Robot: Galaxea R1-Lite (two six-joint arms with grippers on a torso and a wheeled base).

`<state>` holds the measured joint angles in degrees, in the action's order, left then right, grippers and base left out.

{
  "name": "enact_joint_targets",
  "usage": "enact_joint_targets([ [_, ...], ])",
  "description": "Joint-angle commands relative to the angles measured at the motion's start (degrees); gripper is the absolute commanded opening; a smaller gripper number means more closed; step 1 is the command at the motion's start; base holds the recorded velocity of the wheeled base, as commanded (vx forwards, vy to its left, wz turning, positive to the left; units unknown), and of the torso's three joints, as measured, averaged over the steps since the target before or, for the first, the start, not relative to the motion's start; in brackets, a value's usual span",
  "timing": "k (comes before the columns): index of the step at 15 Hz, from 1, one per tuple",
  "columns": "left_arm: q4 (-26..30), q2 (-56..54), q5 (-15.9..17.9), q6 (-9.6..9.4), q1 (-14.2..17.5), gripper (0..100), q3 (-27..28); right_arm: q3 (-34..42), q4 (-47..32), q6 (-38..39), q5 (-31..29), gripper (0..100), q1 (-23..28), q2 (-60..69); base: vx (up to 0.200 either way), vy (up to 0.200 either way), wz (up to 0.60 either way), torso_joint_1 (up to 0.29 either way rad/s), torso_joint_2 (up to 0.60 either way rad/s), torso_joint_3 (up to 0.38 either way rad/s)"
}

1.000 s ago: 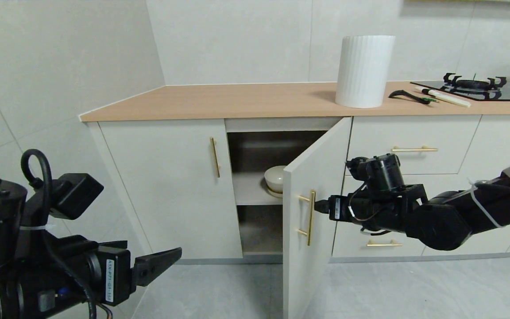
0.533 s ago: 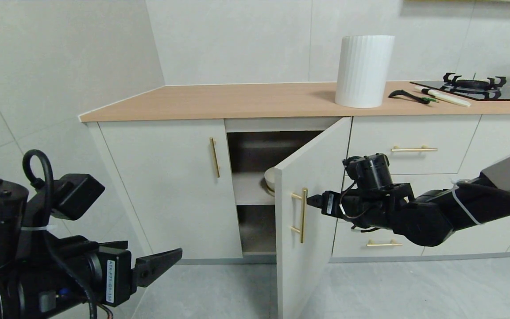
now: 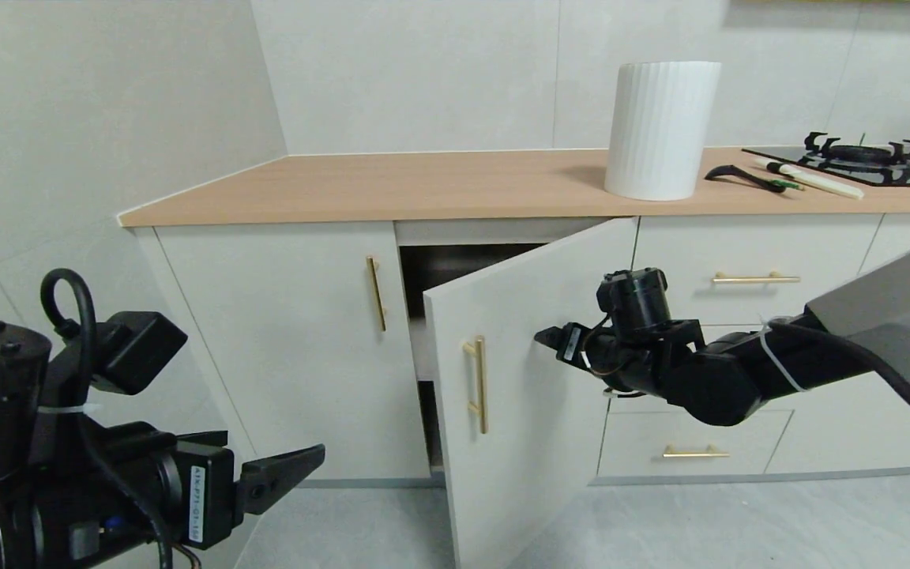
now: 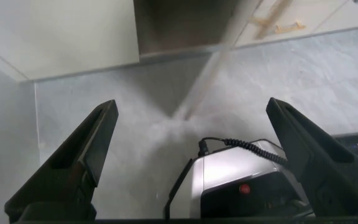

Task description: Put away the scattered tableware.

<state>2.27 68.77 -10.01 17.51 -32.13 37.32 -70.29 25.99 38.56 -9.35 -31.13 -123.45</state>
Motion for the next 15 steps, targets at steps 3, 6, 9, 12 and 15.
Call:
enact_joint_targets([
  [3, -0.1, 0.1, -0.2, -0.54, 0.0, 100, -0.2, -0.9, 1.6, 0.3, -1.3, 100, -0.8, -2.6, 0.2, 0.0, 0.0, 0.004, 0.0, -0.001],
  [6, -0.2, 0.1, -0.1, -0.54, 0.0, 100, -0.2, -1.5, 1.8, 0.5, -1.5, 100, -0.8, -2.9, 0.0, 0.0, 0.0, 0.0, 0.0, 0.0],
  [9, -0.1, 0.1, -0.1, -0.54, 0.0, 100, -0.3, -1.5, 5.3, 0.8, -2.3, 100, -0.8, -3.7, 0.0, 0.0, 0.0, 0.0, 0.0, 0.0],
  [12, -0.1, 0.1, 0.0, -0.54, 0.0, 100, -0.7, -4.1, 6.3, 1.9, -5.2, 100, -0.5, -5.0, 0.0, 0.0, 0.0, 0.0, 0.0, 0.0],
  [15, -0.1, 0.1, 0.0, -0.54, 0.0, 100, -0.7, -6.9, 6.3, 1.9, -8.8, 100, 0.0, -7.6, 0.0, 0.0, 0.0, 0.0, 0.0, 0.0],
])
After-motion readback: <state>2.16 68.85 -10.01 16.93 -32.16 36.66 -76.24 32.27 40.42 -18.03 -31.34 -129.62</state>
